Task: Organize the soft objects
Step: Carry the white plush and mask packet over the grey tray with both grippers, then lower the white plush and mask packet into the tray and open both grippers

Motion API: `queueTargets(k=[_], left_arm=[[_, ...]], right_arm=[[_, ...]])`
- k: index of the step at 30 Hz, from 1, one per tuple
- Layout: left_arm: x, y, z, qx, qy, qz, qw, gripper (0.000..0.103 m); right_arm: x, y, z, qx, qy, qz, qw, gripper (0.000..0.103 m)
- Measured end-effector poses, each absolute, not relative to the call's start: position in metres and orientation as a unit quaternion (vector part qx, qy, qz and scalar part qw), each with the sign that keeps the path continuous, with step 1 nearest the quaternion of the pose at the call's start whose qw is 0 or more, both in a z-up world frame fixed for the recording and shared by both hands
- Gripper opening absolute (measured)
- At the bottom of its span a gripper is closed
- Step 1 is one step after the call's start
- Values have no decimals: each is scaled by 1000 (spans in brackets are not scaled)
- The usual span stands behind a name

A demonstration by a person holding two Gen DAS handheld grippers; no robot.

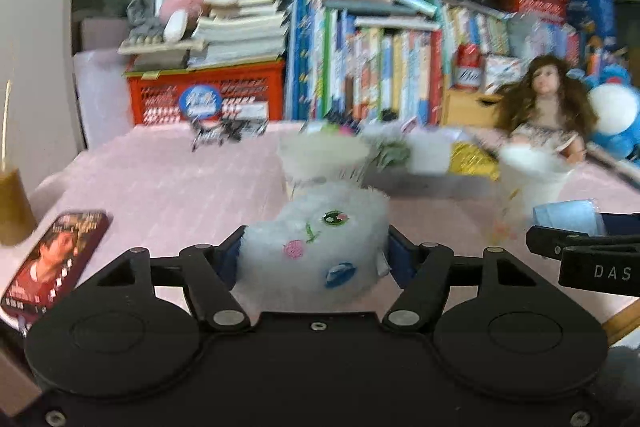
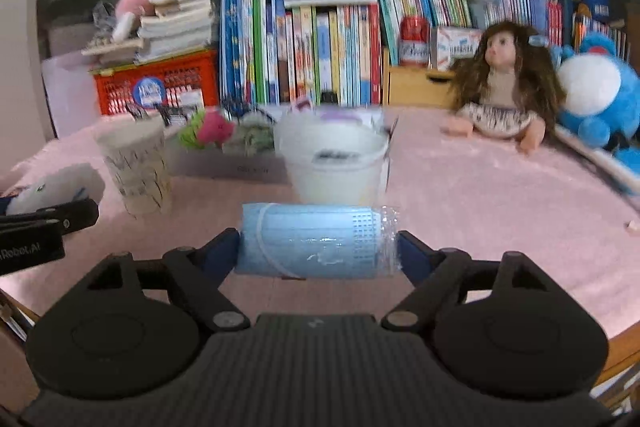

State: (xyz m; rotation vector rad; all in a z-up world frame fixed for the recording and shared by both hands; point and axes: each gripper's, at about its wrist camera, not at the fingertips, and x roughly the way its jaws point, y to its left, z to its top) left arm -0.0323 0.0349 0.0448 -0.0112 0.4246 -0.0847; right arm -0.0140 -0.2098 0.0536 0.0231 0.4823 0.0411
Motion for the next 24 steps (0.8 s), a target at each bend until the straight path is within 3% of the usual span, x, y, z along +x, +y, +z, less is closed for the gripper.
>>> queueTargets(k=[13,24], left_arm=[[-3,42,144,-6,192,-116,975,67],[129,32,180,-22,304,-135,943,67]], right_arm=[[-1,-241,132,21,191,53,980,85],[111,-268,162,54,306,79,947,86]])
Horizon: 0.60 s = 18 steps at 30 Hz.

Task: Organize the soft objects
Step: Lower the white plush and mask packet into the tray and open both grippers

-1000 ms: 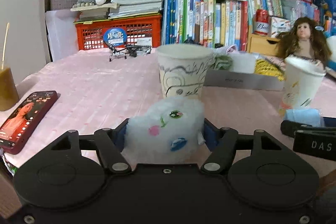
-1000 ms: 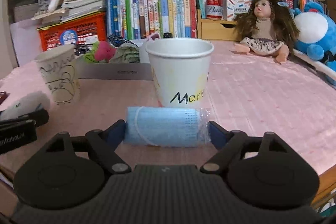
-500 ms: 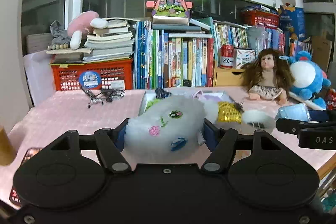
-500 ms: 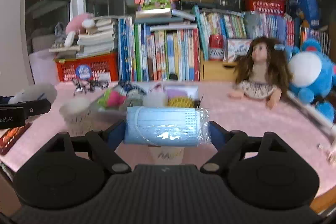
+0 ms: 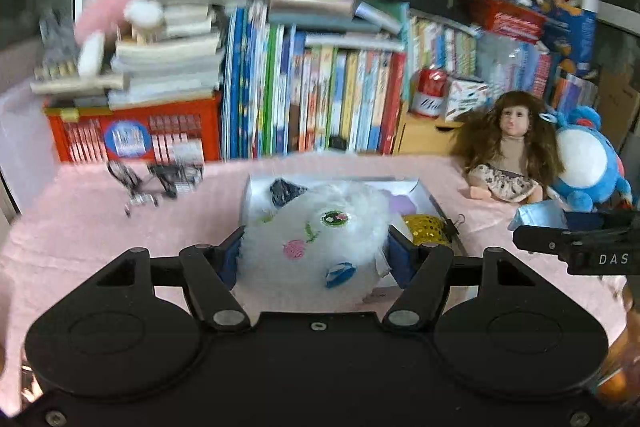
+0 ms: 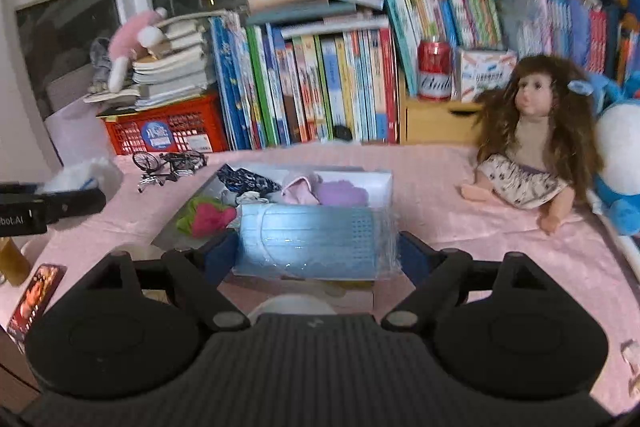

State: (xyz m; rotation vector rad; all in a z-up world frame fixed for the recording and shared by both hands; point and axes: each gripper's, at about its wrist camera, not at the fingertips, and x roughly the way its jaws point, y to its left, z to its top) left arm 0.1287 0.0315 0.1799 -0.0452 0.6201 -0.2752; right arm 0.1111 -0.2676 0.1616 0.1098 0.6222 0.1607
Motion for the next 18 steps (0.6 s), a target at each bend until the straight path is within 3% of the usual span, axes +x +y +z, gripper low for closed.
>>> queueTargets(k=[18], left_arm=[[281,-7,114,-29,417,-73,905,67]], right_arm=[[252,-249,123,65,419,60,904,88]])
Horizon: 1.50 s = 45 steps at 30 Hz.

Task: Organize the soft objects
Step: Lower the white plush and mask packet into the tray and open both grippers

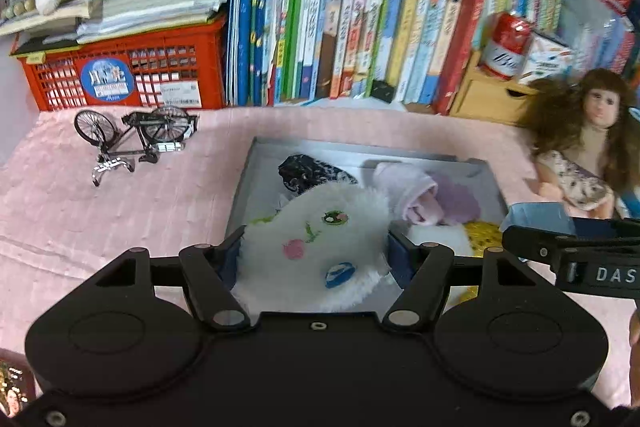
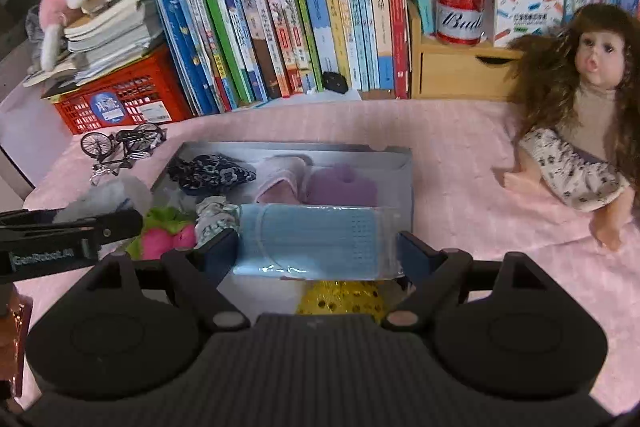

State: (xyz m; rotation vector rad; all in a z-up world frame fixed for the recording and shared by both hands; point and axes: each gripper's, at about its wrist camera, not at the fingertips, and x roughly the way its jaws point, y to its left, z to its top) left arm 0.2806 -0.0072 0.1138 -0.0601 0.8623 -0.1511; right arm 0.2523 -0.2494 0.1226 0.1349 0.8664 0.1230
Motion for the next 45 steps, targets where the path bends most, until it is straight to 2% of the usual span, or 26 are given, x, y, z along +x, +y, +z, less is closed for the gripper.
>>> queueTargets(k=[19,23,27,31,45], left_arm=[[327,-17,72,-22,439,-47,897,69],[327,-18,72,-17,437,-48,898,74],[324,-18,74,-18,436,-52,898,79],[319,-17,78,-20,428,-52,902,84],[268,0,117,-35,366,-65,927,87]], right_arm=[[297,-243,81,73,461,63,882,91],[297,-242,76,77,466,68,879,93],[296,-241,74,84,468,75,876,100],[291,-240,77,80,461,80,880,101],[244,-250,119,69,384,77,918,102]])
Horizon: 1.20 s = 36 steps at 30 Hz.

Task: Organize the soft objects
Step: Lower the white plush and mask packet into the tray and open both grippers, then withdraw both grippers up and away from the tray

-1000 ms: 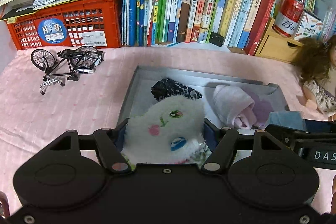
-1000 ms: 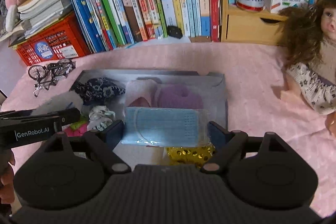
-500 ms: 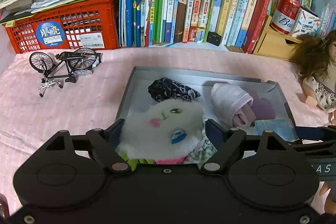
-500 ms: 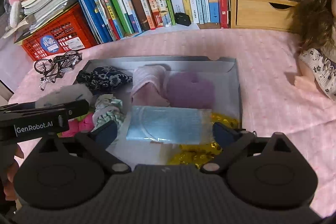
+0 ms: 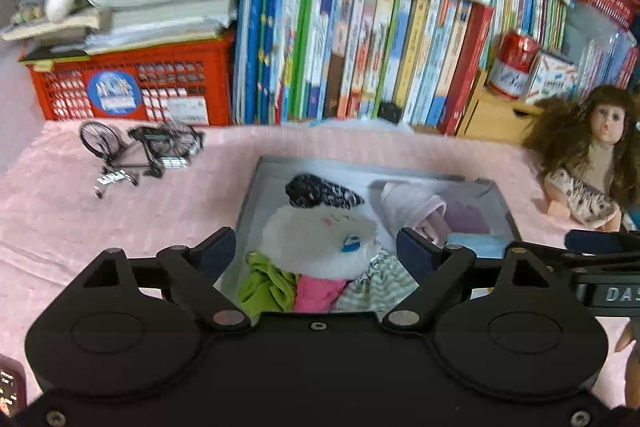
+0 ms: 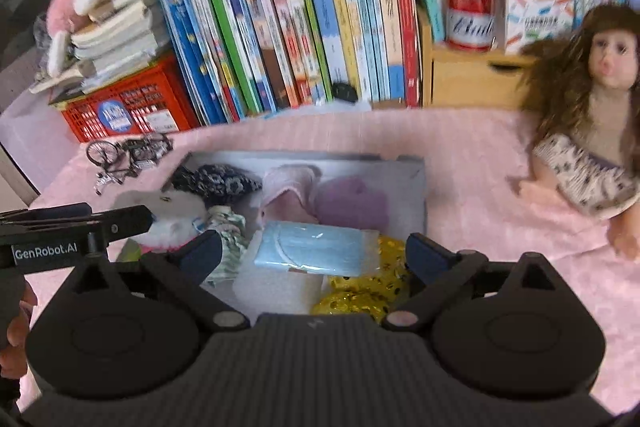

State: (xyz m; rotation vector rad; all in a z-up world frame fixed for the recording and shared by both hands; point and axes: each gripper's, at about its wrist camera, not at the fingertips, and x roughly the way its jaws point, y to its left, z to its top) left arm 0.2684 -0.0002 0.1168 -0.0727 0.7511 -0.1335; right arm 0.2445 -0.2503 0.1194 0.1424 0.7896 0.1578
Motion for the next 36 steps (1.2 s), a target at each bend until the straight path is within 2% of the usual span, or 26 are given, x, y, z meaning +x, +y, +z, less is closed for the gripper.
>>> queueTargets(k=[4,11,21,28,36], left_arm=[[243,5,130,-40,347,-77,934,91],[191,9,140,-32,315,-106,943,92],[120,5,150,-5,257,-117,959,94],[73,14,137,-42,242,-121,962,95],[21,18,106,-38,218,-82,972,95]], right_arm=[[216,-250,138,58,338,80,936,103],[167,-248,159,34,268,82,959,103],[116,-250,162,21,216,80,973,103],[73,-250,155,22,182,74,980,103],[17,-250,130,32,142,45,988,103]])
